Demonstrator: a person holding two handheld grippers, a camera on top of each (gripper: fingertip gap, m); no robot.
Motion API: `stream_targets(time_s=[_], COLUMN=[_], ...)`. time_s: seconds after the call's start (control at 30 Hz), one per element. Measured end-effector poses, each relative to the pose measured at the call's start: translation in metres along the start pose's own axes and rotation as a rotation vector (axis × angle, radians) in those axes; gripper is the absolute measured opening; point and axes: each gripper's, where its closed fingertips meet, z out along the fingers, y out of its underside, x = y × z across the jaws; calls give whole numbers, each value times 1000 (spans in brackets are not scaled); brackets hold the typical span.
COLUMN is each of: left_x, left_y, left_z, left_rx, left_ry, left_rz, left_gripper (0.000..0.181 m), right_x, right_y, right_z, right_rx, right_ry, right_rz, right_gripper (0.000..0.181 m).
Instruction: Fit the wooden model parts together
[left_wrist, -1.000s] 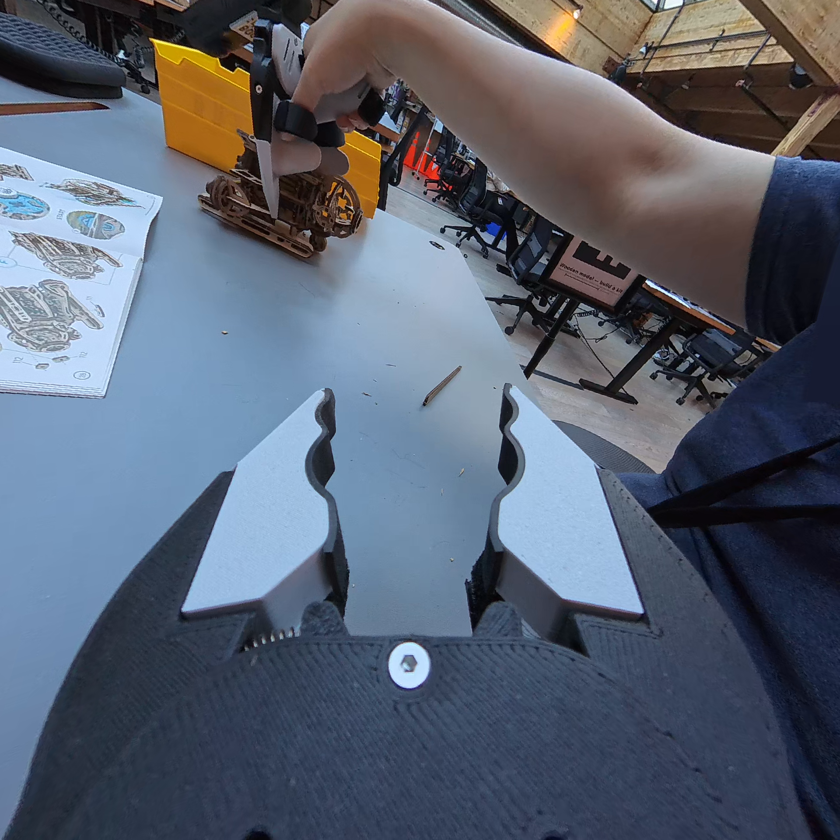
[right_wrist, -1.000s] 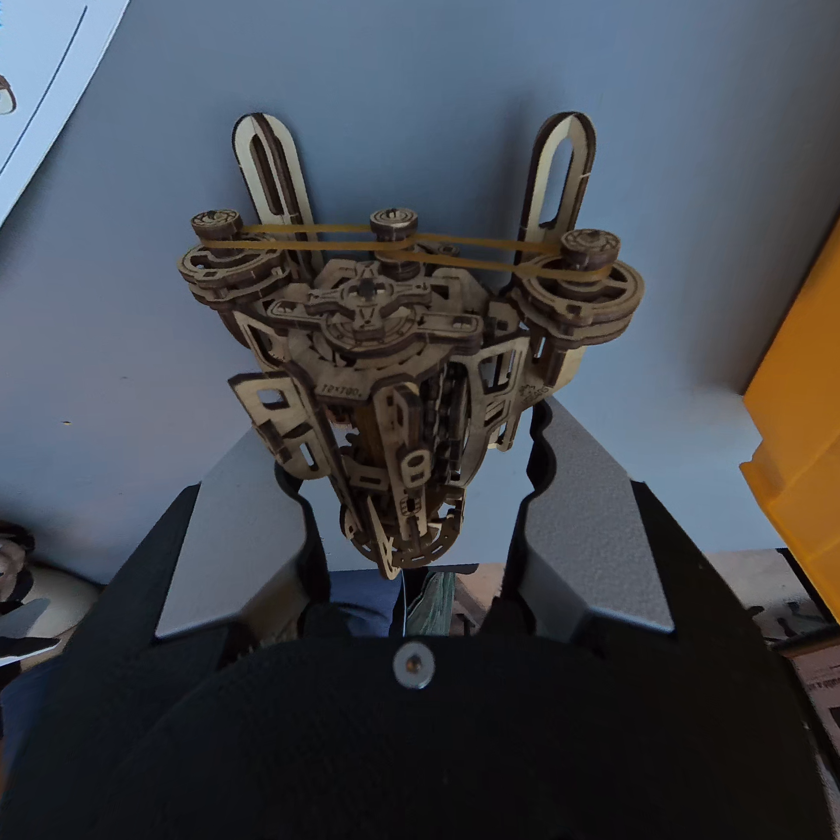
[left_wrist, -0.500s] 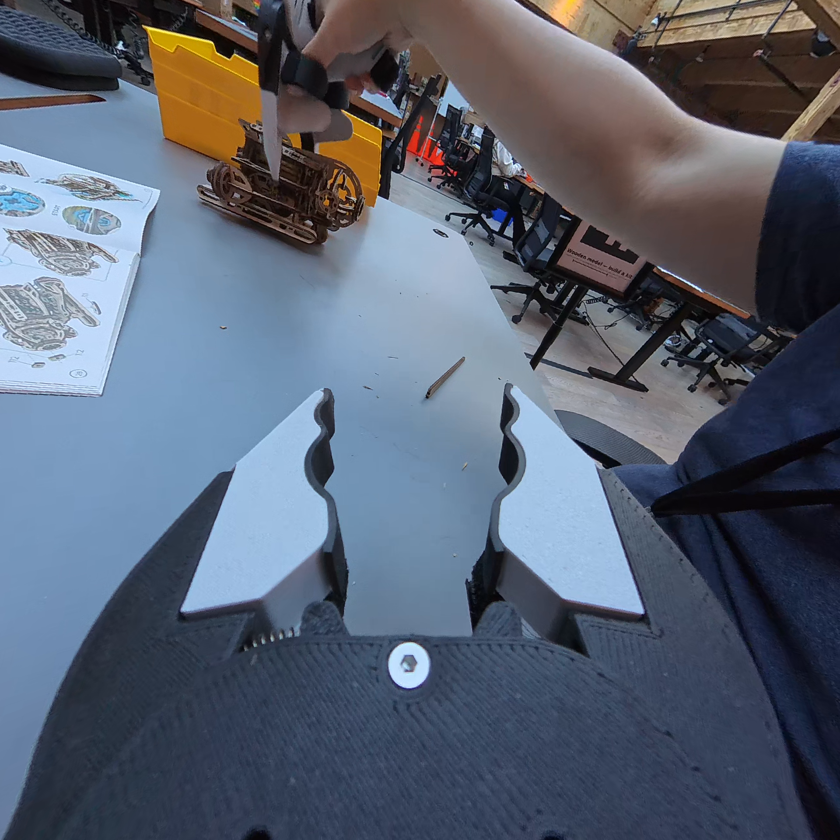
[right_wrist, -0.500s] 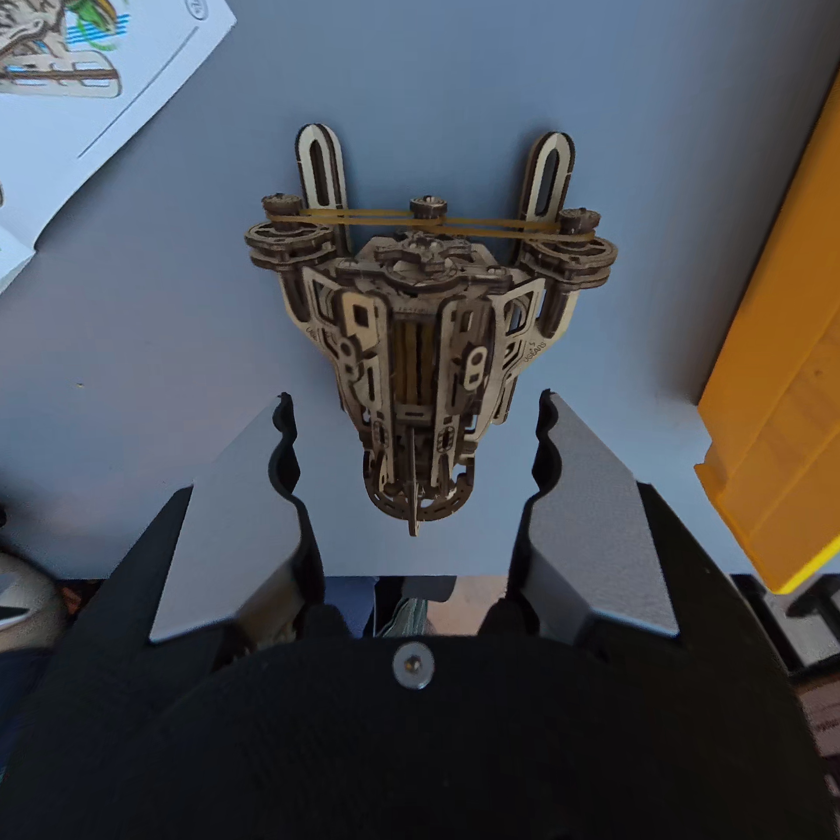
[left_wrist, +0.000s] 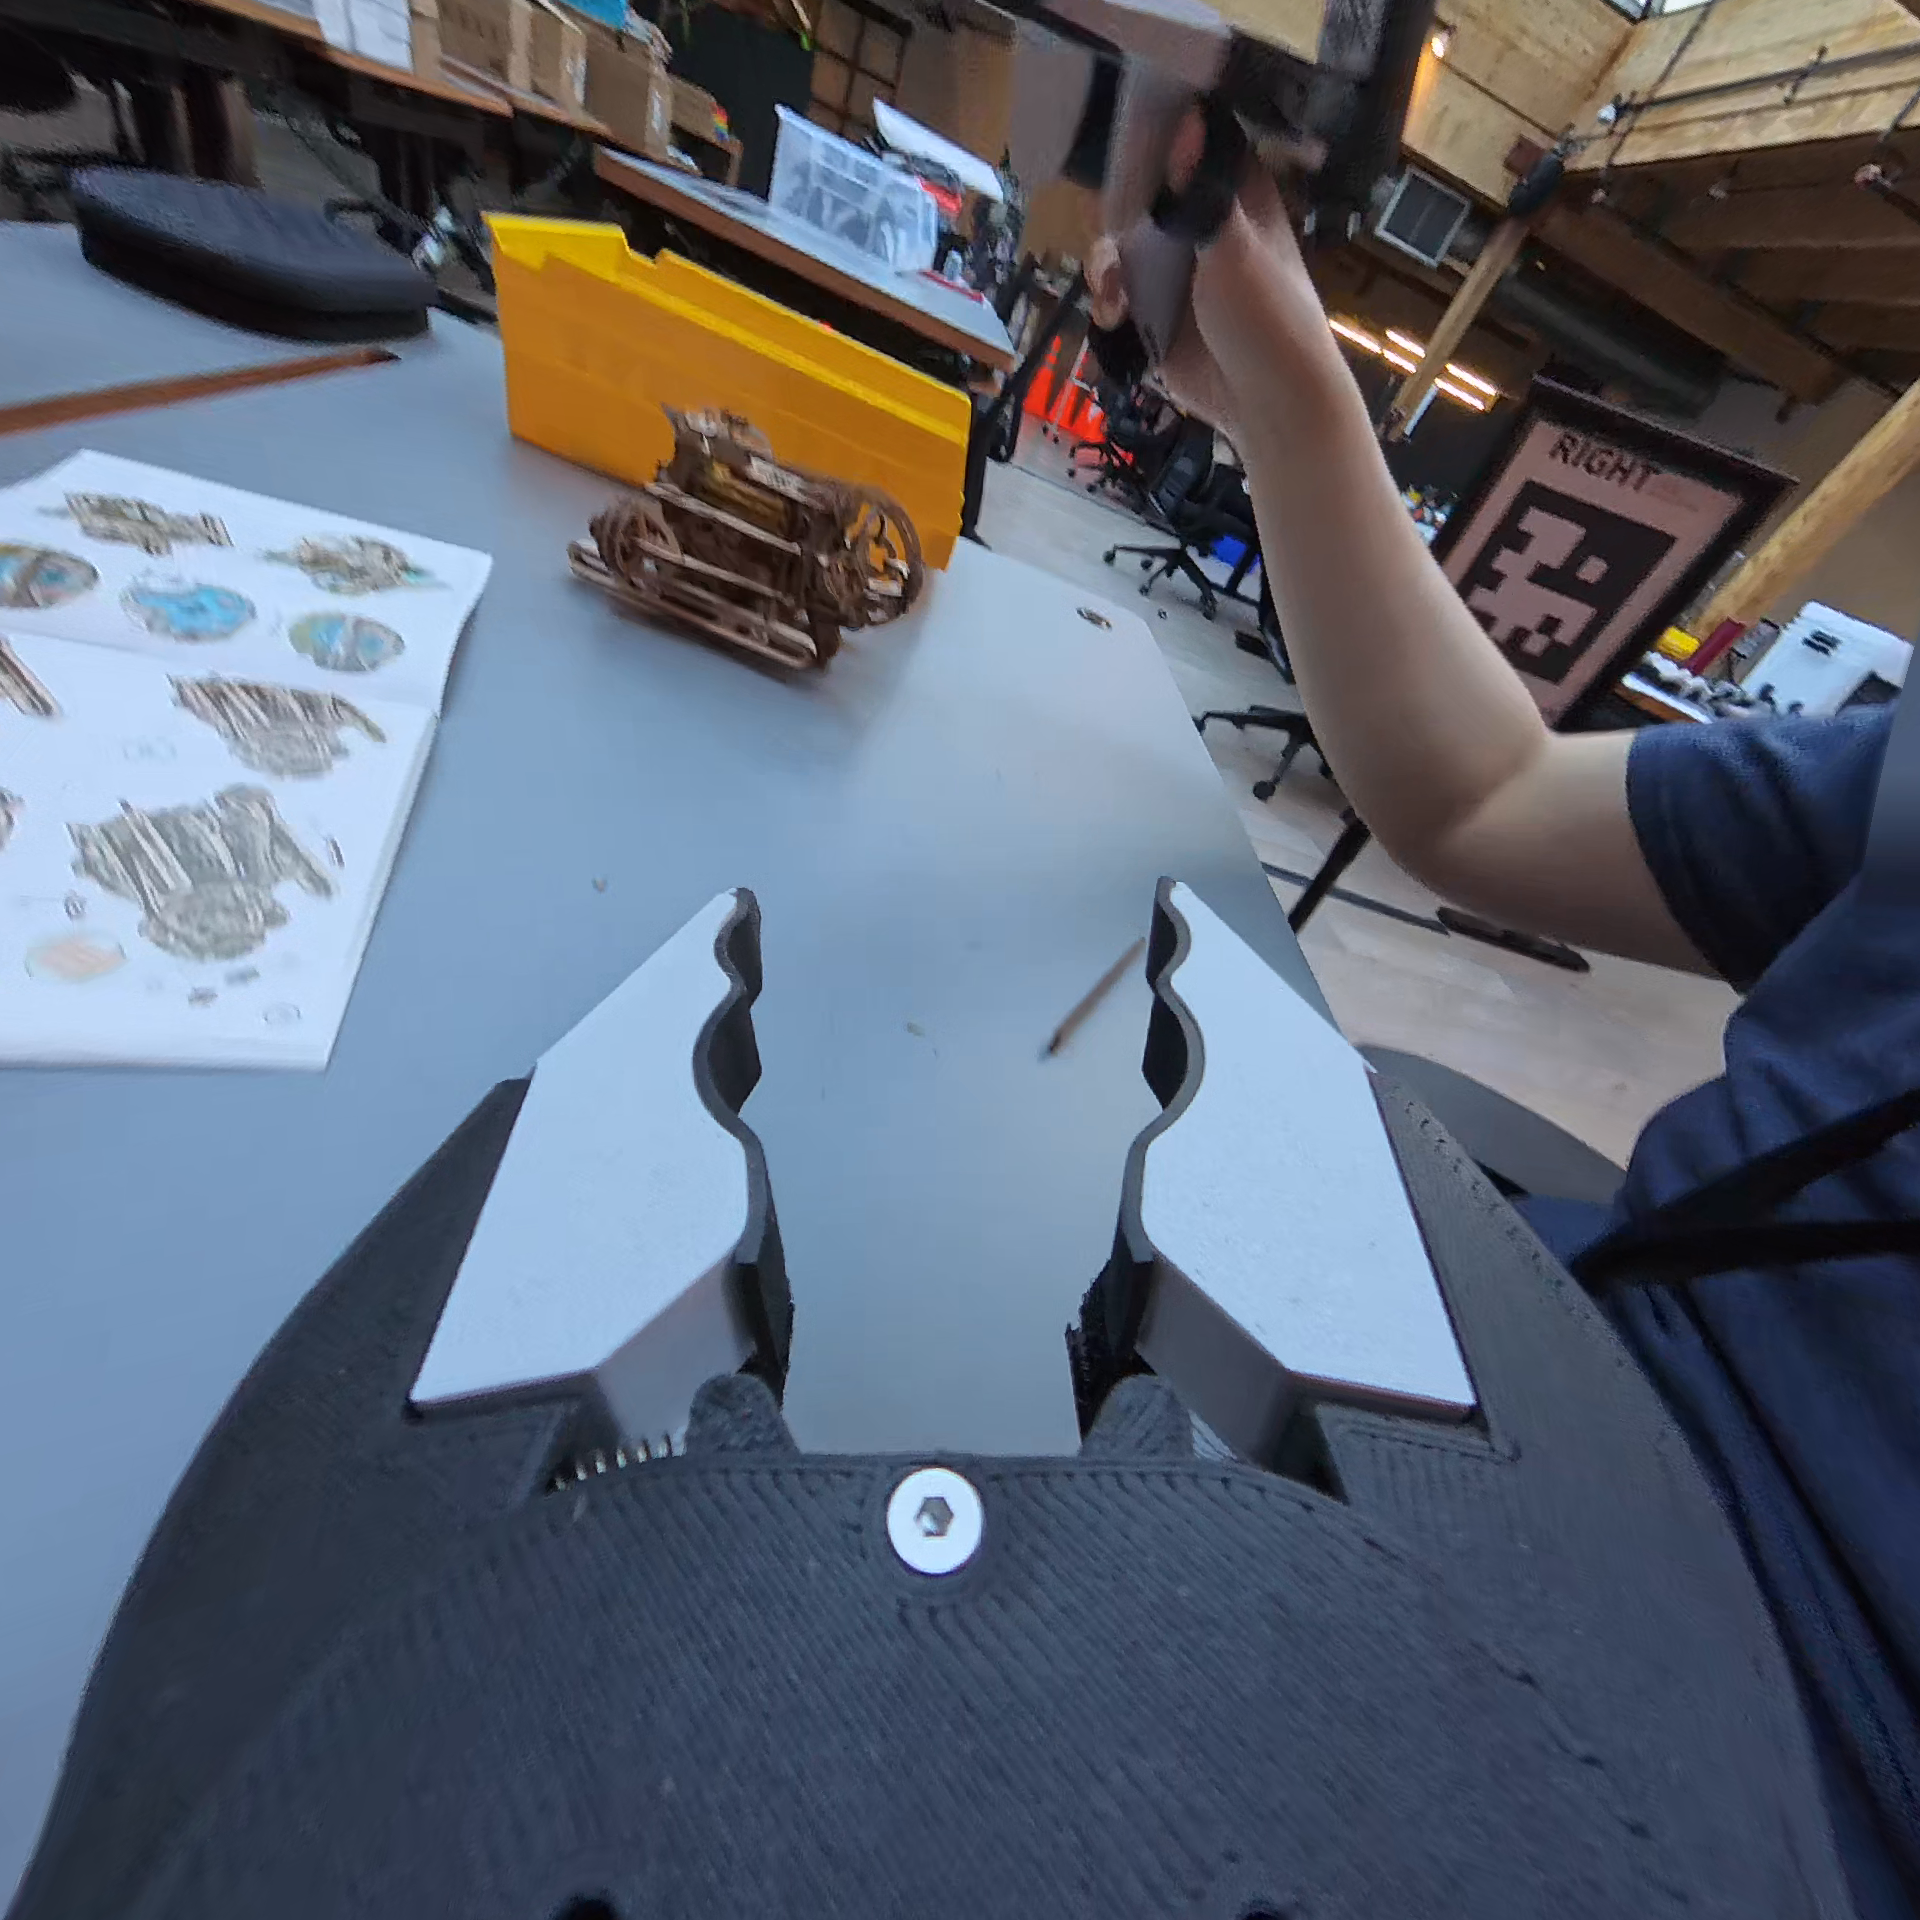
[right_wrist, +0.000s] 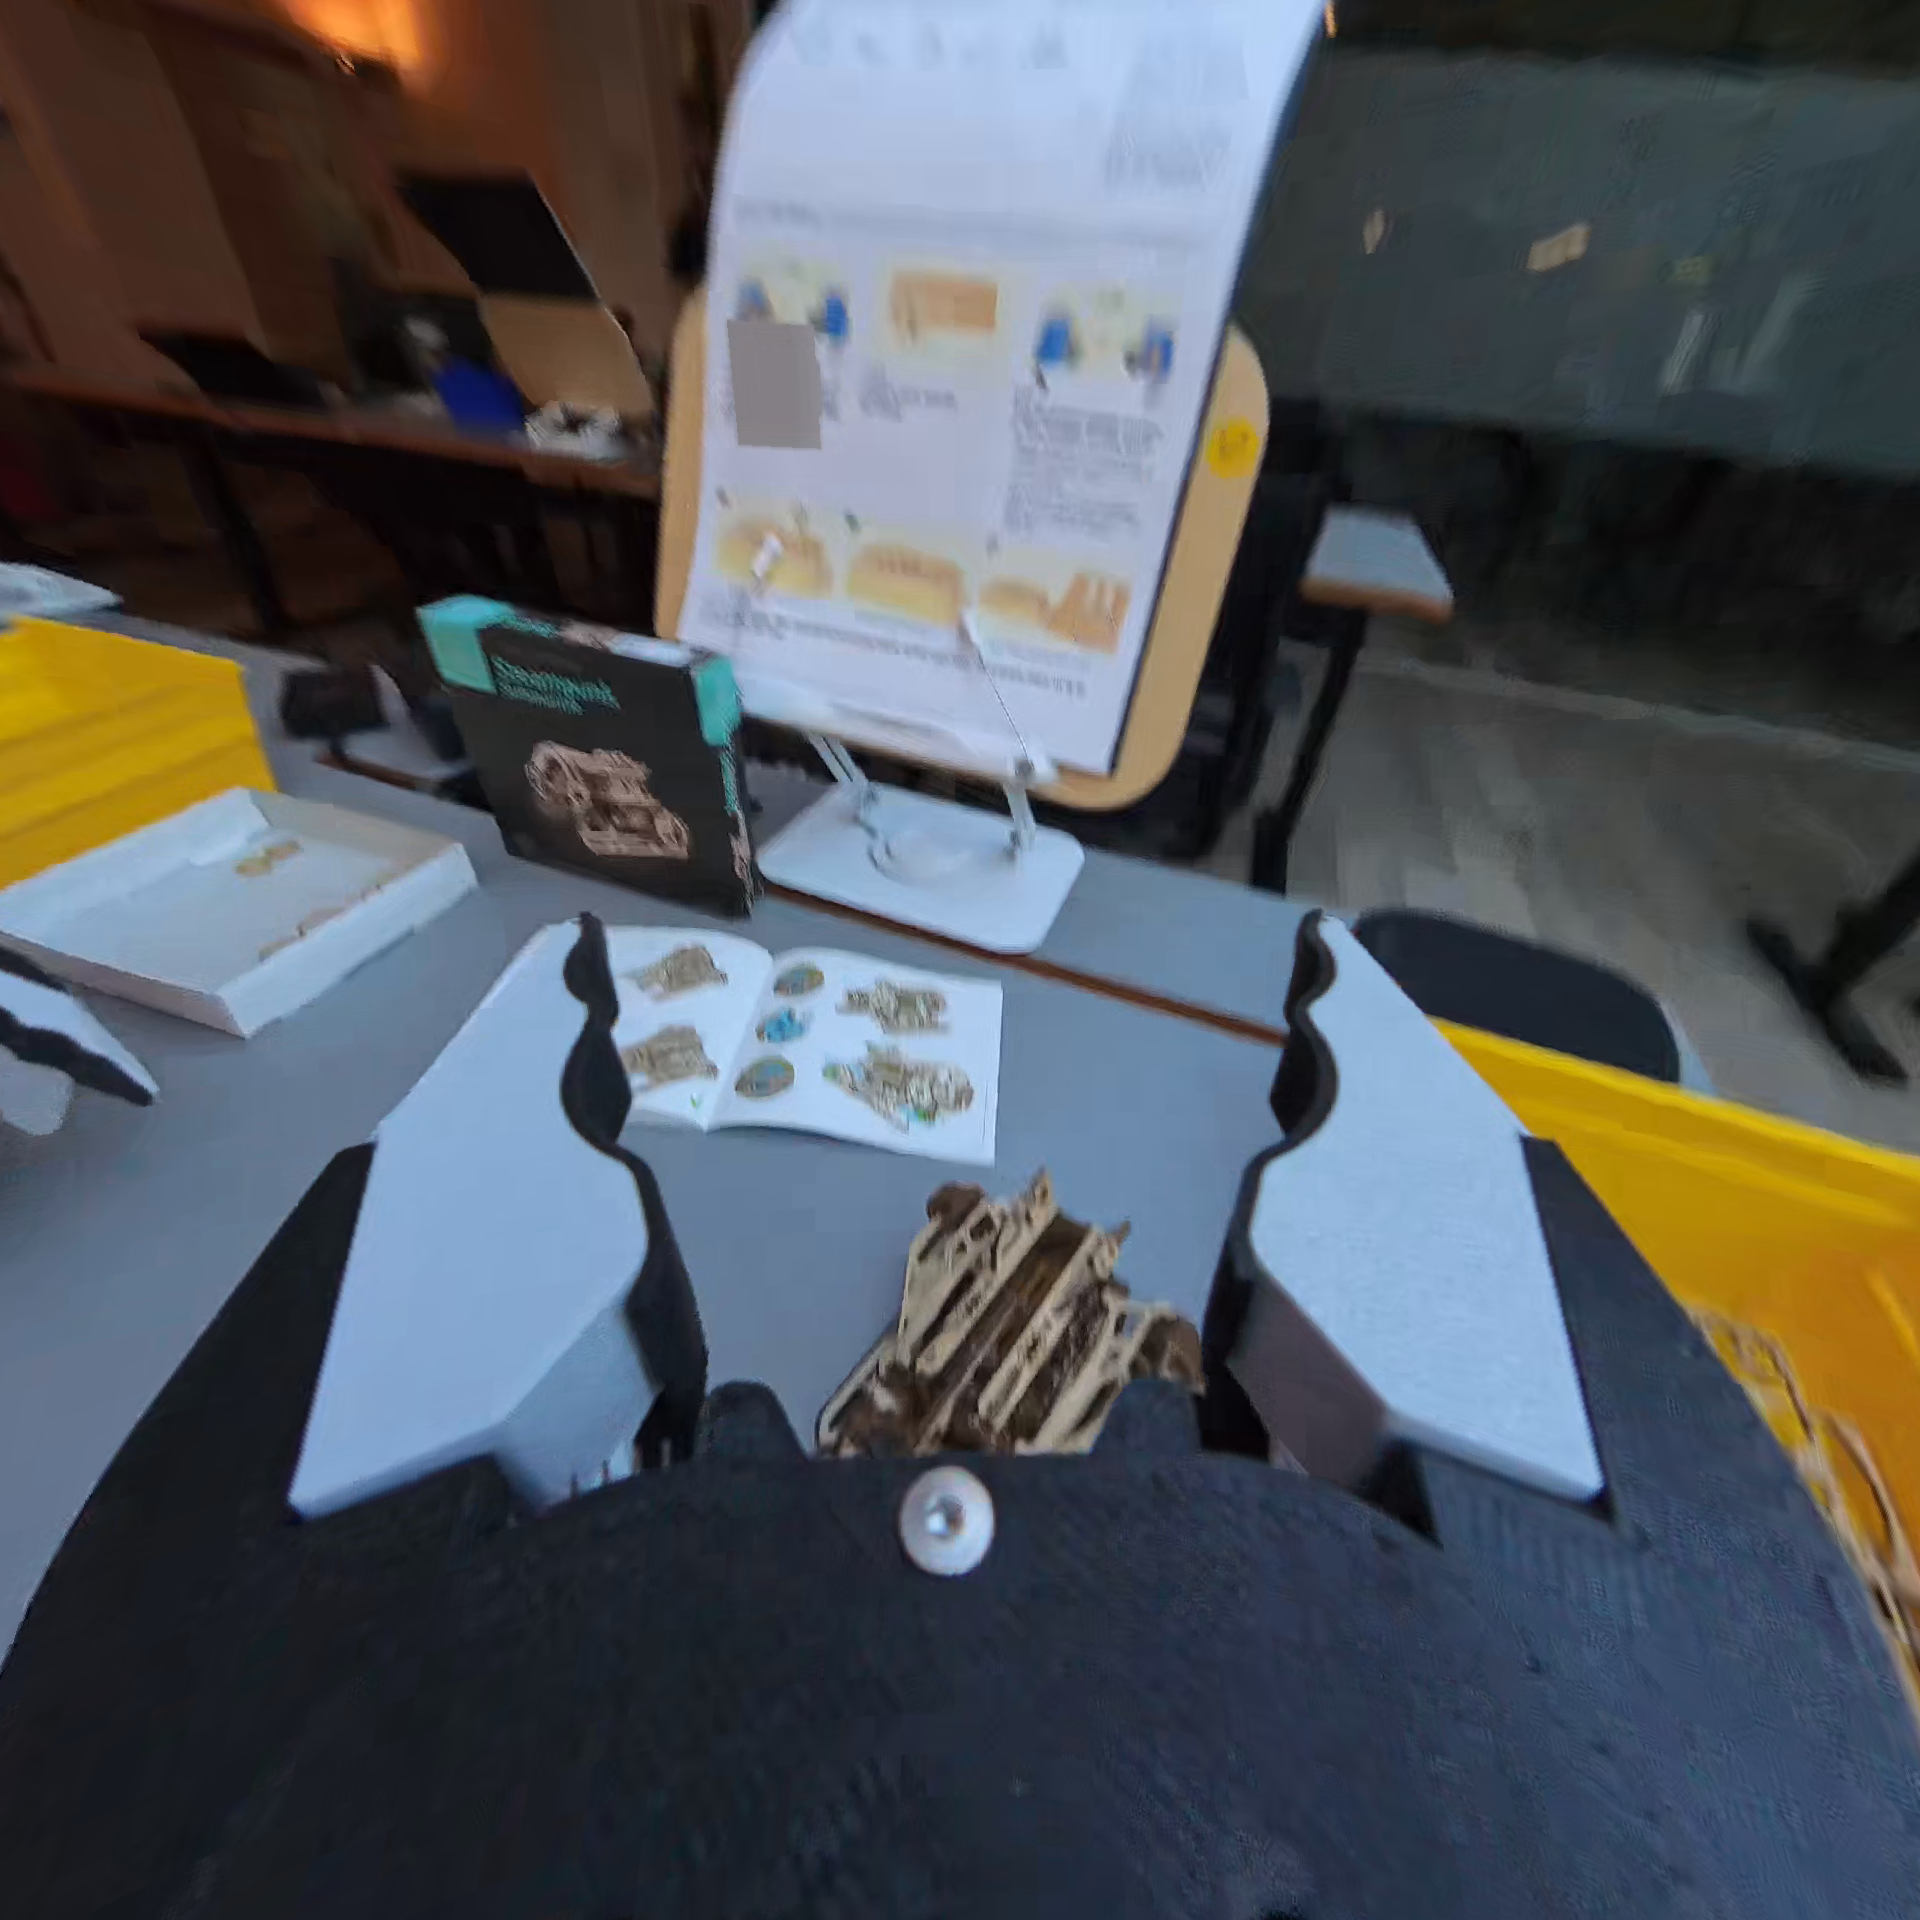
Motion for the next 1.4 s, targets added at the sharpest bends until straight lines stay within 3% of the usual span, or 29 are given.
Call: stream_targets(time_s=[0.1, 0.17, 0.27, 0.4, 0.53, 0.63, 0.73, 0.97, 1.23, 1.33, 1.4], left_x=[-3, -7, -16, -31, -65, -91, -102, -124, -134, -140, -144], left_y=[-21, -32, -47, -62, -44, -22, -6, 25, 27, 22, 17], left_z=[22, 39, 61, 78, 73, 61, 55, 40, 16, 18, 24], left_rx=[24, 4, -21, 9, -80, -179, -225, -346, -344, -360, -373], left_ry=[-46, -101, -188, -299, -494, -631, -698, -828, -880, -873, -848], left_rz=[48, 113, 189, 223, 270, 269, 232, 244, 172, 183, 208], left_gripper=[74, 74, 75, 74, 74, 72, 68, 56, 48, 48, 45], right_x=[-17, -17, -3, 3, 18, 38, 42, 53, -3, -47, -97], right_y=[-23, -36, -43, -15, 40, 42, 52, 69, 46, 43, 44], right_z=[-7, -9, -16, -26, -32, -32, -26, -17, -26, -24, -23], right_rx=[178, 297, 437, 567, 533, 462, 445, 375, 434, 399, 379], right_ry=[-117, -109, 34, 166, 263, 327, 202, 154, 25, -76, -210], right_rz=[-46, -144, -413, -651, -685, -680, -503, -424, -540, -617, -665], right_gripper=[130, 114, 94, 69, 56, 55, 54, 53, 53, 51, 37])
